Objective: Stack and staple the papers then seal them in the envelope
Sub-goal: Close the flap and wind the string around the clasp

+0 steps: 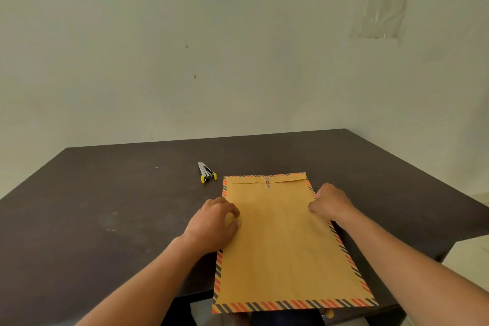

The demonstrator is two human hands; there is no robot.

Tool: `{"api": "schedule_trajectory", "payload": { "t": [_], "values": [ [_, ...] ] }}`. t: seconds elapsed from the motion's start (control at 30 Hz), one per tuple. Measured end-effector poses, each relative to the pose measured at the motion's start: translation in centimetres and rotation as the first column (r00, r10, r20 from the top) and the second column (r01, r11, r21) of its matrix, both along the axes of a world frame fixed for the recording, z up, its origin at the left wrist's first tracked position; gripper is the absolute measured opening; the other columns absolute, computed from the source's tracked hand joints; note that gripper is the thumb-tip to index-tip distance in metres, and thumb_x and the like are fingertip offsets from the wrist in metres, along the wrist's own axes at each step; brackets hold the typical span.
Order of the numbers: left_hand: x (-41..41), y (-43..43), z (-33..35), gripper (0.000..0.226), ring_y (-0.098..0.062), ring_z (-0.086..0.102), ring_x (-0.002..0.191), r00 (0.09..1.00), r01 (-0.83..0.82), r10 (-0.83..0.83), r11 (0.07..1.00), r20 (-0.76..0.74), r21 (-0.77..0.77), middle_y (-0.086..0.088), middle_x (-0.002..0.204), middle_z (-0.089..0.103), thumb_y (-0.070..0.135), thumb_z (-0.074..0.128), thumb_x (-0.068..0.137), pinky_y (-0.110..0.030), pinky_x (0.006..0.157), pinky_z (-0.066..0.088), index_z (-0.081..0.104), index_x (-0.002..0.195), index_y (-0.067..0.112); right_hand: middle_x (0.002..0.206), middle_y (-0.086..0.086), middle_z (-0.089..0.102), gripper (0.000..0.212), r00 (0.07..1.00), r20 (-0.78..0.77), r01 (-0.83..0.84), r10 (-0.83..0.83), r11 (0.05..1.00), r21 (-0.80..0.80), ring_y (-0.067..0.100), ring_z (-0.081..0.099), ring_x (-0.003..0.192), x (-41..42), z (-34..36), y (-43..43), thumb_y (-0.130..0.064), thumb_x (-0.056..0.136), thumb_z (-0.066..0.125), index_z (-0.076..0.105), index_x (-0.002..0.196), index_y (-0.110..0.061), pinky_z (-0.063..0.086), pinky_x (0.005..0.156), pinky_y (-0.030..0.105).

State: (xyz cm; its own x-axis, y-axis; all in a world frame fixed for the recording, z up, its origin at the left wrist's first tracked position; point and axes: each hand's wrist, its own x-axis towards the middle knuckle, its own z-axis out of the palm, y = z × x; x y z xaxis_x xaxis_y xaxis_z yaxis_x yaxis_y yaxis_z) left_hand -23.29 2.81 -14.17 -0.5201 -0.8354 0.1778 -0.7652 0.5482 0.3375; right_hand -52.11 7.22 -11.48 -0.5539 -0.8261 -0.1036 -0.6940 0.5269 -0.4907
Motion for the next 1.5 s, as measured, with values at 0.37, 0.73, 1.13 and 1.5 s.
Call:
{"api": "schedule_trajectory", "payload": {
  "t": [0.37,0.73,1.13,1.5],
  "values": [
    [-0.6,-0.8,3.0,0.038,-0.012,0.06,0.108,0.999,-0.005,-0.002,0.988,0.045,0.157,0.008,0.124,0.065,0.056,0.057,0.093,-0.032,0.093,0.051,0.071,0.117,0.029,0.103,0.015,0.071,0.016,0.787,0.613,0.063,0.075,0.978,-0.2,0.028,0.067,0.099,-0.7,6.8,-0.4,0.004,0.09,0.064,0.072,0.103,-0.001,0.054,0.098,0.043],
    [-1.8,2.7,17.4,0.085,-0.01,0.058,0.121,0.856,0.375,-0.171,0.856,-0.488,0.357,0.016,0.131,0.057,0.088,0.053,0.058,-0.04,0.098,0.053,0.053,0.129,0.042,0.101,0.027,0.065,0.03,0.555,0.775,0.1,0.303,0.9,-0.424,0.034,0.072,0.072,1.7,17.2,-3.5,0.019,0.086,0.044,0.059,0.111,0.014,0.065,0.059,0.037],
    [1.5,1.9,17.5,0.088,-0.014,0.051,0.13,0.921,0.354,-0.239,0.843,-0.308,0.404,0.015,0.136,0.052,0.047,0.09,0.065,-0.029,0.104,0.044,0.04,0.138,0.046,0.106,0.026,0.072,0.024,0.773,0.56,0.013,0.299,0.874,-0.486,0.028,0.074,0.081,4.3,17.8,-5.0,0.008,0.086,0.07,0.067,0.11,0.01,0.065,0.064,0.033],
    [3.8,-2.1,17.3,0.024,-0.024,0.075,0.095,0.469,0.098,0.161,0.968,-0.869,0.232,-0.006,0.105,0.078,0.025,0.072,0.089,-0.05,0.091,0.058,0.071,0.109,0.012,0.105,0.003,0.057,0.039,0.971,-0.186,-0.236,0.15,0.728,-0.644,0.029,0.055,0.114,2.3,17.1,-5.5,-0.041,0.082,0.079,0.069,0.117,-0.027,0.05,0.088,0.035]
  ]
}}
